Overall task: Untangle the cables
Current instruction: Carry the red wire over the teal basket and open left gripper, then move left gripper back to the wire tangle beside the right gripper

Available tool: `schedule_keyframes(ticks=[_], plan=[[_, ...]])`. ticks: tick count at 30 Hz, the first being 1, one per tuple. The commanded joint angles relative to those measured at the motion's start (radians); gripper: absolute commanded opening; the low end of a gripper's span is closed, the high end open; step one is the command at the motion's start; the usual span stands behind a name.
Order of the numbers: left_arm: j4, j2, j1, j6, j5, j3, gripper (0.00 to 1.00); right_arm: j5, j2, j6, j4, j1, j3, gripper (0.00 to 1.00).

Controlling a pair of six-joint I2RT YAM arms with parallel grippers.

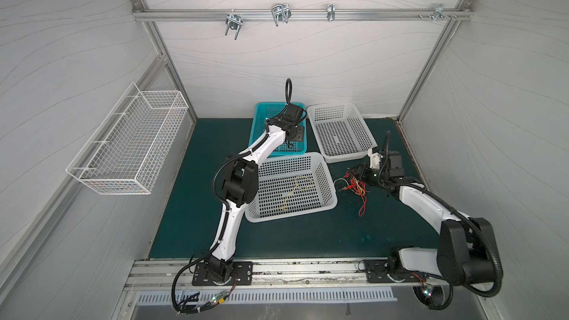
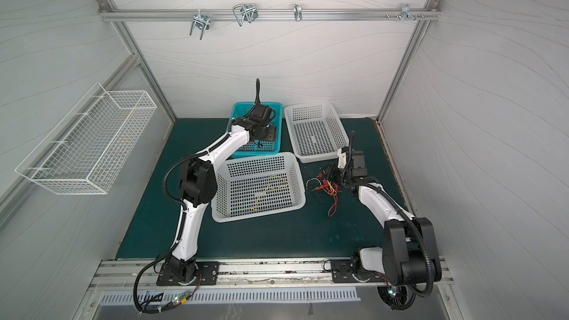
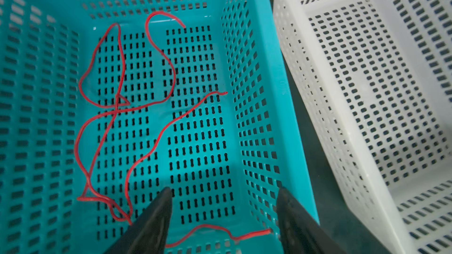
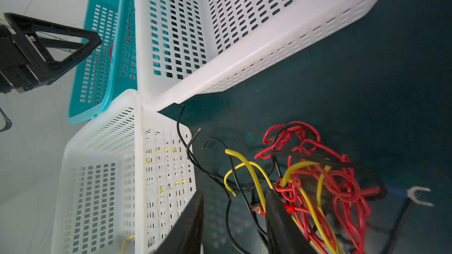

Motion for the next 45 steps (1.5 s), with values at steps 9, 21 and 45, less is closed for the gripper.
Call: schedule_keyframes(ticks=[9,21,45], plan=[[0.052,-0.162,-0.006,-0.021,0.033,-0.095,0.99,0.099,-0.073,-0.021,-0.099,0.007,0.015,0.42],[0.273,-0.335,-0.188,0.147,0.099,-0.361,0.99,0.12,-0.098,-0.064,-0.227,0.003,0.016,0.41],[0.415,-0.395,-0.309,0.16,0.169,-0.485,0.99,0.126,-0.005,-0.033,-0.173,0.049,0.023,0.0]])
